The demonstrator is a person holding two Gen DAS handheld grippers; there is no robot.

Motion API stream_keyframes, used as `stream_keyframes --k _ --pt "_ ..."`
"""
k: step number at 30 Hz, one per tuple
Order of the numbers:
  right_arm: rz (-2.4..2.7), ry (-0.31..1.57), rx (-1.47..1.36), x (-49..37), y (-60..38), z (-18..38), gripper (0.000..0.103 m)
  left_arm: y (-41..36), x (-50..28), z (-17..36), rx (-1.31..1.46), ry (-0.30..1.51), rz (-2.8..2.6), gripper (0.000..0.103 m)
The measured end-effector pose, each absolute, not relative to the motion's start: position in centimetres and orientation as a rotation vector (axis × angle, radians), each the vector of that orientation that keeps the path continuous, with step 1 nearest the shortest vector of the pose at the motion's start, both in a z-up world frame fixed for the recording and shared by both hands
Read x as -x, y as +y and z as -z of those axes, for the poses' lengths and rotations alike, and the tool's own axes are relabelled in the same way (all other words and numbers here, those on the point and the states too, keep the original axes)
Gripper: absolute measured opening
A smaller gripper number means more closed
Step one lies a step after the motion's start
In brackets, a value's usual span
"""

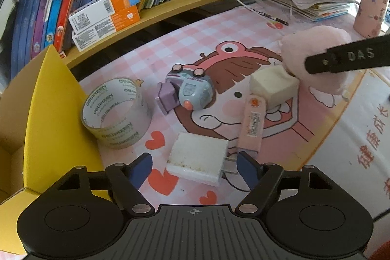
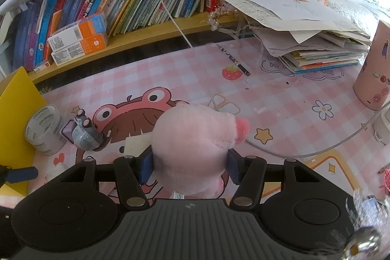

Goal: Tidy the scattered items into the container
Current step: 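Close the right gripper on the pink pig while the left gripper grasps the white sponge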

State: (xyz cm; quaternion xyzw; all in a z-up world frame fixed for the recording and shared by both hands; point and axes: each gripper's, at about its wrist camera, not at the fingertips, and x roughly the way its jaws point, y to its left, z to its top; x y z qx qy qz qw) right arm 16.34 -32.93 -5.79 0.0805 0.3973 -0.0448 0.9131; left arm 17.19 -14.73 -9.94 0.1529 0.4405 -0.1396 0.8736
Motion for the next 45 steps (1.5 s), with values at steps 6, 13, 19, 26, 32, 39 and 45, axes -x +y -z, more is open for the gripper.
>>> stream_keyframes --k 6,13,19,26,32,39,45 --pt "0.094 0.833 -0.167 -16.4 -32.8 6.0 0.056 -14.4 -17.8 10.1 -0.277 0.929 0.293 0.073" --pt "0.095 0.834 -0.171 -16.3 -32.8 6.0 0.056 -14.2 -18.0 10.0 -0.223 0.947 0.300 0.058" --pt "0.095 0.837 -0.171 -16.1 -32.8 6.0 0.056 -14.0 -18.1 9.9 -0.207 0.947 0.296 0.057" --pt "0.106 0.838 -0.170 -16.1 -32.8 6.0 0.056 -13.8 -18.1 10.1 -0.177 0.954 0.312 0.049" --pt "0.106 0.835 -0.170 -15.9 -32.7 5.8 0.056 -13.5 -18.1 10.1 -0.156 0.958 0.325 0.048" --pt "0.107 0.832 -0.166 -15.4 -32.6 5.6 0.056 -13.7 -17.6 9.4 -0.158 0.935 0.355 0.047" --pt "0.101 0.810 -0.155 -14.6 -32.3 4.8 0.056 -13.6 -16.9 8.3 -0.153 0.908 0.367 0.047"
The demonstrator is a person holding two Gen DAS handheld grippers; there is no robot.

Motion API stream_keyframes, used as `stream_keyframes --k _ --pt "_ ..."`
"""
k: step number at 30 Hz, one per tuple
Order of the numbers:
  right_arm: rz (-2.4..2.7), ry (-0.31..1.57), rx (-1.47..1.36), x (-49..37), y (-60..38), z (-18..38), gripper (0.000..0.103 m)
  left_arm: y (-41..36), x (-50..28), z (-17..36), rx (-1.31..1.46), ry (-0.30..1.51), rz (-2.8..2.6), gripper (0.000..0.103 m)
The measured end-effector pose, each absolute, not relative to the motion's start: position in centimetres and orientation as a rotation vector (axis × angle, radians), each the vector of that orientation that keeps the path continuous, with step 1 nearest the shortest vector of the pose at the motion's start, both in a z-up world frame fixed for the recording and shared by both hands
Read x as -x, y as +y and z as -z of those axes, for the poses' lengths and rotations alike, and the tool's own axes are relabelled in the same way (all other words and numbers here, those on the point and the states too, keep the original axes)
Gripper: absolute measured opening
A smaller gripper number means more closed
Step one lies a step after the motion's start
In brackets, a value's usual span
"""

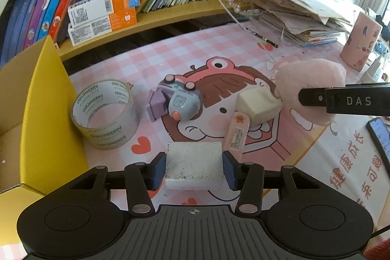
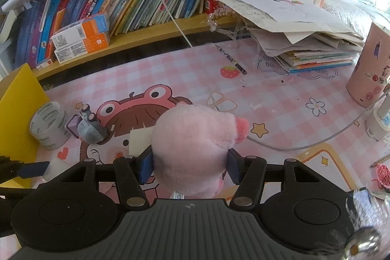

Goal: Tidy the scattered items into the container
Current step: 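Close the right gripper on the pink pig while the left gripper grasps the white sponge, then lift the pig with the right gripper while the left carries the sponge toward the box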

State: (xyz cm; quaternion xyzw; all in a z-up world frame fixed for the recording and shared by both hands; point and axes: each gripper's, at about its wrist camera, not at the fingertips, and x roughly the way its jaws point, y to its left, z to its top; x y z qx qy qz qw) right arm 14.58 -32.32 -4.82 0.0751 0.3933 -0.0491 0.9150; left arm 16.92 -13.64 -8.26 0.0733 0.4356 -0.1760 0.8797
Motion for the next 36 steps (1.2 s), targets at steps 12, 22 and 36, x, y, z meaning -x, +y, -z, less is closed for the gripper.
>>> stream_keyframes --k 12,22,36 --pt "0.107 0.771 -0.155 -11.7 -31.9 3.1 0.056 -13.3 -14.4 5.2 -0.145 0.832 0.381 0.047" --pt "0.095 0.774 -0.164 -9.1 -31.1 2.4 0.056 -13.2 -11.9 3.6 -0.146 0.793 0.406 0.047" --pt "0.118 0.762 -0.168 -5.5 -29.9 1.6 0.056 -12.5 -8.9 2.7 -0.152 0.761 0.449 0.047"
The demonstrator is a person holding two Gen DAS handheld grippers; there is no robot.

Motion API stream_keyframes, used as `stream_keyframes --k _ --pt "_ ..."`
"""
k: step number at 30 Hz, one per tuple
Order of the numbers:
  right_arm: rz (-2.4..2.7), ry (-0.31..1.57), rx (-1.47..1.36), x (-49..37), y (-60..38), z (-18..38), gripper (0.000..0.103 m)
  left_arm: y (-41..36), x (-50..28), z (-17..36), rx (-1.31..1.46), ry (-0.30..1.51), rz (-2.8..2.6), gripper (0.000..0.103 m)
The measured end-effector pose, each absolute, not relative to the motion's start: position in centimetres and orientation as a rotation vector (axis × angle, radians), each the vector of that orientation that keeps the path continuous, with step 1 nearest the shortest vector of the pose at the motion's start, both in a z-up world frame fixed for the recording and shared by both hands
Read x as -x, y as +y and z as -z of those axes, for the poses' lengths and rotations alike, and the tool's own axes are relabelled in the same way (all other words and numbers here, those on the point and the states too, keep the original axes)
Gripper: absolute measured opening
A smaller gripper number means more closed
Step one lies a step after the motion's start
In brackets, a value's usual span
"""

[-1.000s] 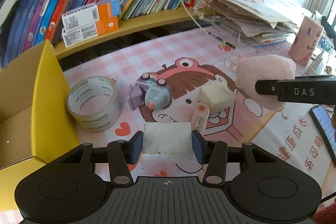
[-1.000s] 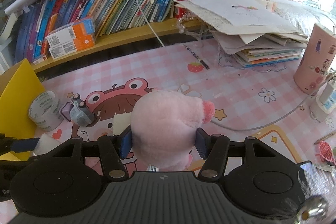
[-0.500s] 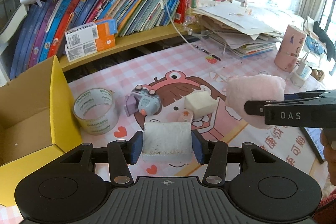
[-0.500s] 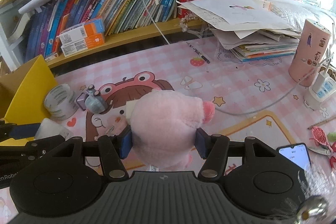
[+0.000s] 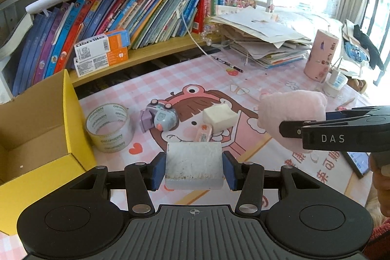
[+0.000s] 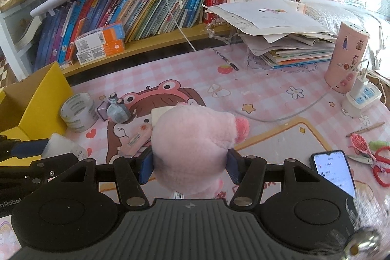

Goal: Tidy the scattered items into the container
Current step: 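Lift the pig with the right gripper while the left carries the sponge toward the box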

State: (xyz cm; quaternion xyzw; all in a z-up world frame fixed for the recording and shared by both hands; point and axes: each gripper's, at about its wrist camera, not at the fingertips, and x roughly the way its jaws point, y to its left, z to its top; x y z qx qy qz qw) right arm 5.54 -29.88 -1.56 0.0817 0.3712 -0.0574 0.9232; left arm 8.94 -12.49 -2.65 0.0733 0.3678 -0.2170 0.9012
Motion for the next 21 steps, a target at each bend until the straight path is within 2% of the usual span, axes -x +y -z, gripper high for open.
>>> stream_keyframes --k 21 --pt "0.137 0.748 -0.140 0.0 -24.3 0.3 0.056 -7.1 -3.8 1.2 -0.131 0.719 0.471 0.047"
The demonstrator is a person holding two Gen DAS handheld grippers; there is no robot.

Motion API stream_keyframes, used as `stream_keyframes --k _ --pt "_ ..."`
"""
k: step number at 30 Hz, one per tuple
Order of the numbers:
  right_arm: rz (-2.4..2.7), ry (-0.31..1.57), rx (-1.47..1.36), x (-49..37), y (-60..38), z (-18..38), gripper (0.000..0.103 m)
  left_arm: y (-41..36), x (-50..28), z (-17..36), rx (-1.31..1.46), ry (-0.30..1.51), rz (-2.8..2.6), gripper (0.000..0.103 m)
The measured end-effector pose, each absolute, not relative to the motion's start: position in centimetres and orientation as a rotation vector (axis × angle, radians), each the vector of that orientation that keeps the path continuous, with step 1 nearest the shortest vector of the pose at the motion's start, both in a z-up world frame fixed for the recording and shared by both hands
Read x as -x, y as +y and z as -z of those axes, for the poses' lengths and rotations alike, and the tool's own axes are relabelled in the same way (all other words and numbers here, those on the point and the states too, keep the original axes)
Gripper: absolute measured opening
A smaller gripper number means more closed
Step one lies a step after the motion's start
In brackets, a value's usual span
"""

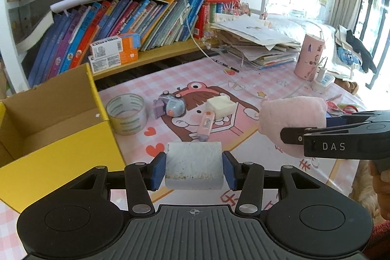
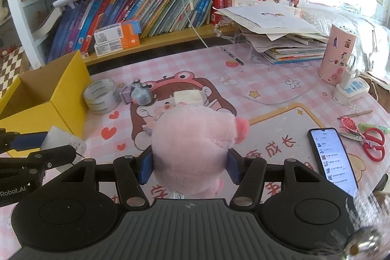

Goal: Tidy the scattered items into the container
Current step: 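Lift the pig with the right gripper while the left carries the sponge toward the box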

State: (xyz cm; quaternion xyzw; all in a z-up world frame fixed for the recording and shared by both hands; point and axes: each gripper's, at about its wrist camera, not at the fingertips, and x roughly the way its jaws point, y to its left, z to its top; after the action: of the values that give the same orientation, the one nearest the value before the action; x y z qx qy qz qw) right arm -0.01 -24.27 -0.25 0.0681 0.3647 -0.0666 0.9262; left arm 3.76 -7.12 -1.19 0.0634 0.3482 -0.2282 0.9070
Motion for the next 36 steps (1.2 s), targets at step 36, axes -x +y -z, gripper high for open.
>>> stream_keyframes --k 36 --pt "-0.036 0.693 0.027 0.2 -11.9 -2.3 0.056 5.4 -0.7 -1.1 -0.002 0.607 0.355 0.047"
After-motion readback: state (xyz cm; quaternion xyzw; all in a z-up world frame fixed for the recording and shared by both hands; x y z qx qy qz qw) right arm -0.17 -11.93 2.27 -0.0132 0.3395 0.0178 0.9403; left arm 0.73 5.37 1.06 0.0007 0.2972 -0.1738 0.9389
